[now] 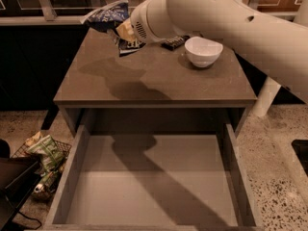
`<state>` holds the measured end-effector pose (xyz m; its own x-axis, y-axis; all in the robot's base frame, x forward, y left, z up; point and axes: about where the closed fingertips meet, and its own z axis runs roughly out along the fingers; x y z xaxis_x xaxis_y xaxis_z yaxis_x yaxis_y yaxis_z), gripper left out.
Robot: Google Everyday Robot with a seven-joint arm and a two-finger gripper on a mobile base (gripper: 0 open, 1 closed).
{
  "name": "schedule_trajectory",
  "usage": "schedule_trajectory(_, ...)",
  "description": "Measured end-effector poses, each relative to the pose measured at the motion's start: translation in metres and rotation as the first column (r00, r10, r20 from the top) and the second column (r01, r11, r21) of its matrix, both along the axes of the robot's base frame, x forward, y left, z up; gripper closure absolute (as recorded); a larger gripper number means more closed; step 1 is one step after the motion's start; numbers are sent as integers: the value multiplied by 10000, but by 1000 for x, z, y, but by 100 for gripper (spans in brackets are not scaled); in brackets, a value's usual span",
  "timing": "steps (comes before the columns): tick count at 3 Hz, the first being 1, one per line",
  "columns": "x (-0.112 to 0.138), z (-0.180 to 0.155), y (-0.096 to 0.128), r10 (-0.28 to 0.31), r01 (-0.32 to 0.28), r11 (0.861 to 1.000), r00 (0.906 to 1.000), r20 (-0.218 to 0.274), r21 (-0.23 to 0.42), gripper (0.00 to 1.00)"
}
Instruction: Place blue chip bag into top drawer
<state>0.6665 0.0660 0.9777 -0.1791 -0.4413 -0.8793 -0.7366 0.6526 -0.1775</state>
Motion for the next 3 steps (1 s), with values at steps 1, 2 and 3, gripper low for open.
schedule_trajectory(1,-48,-10,-22,-3,3,10000,10000,-99,-19,100)
schedule_trajectory(2,-91,-31,-40,365,-367,9993,9983,-453,-22,100)
schedule_trajectory(3,-131,-74,-42,977,-938,9945,9911,-908,472,100)
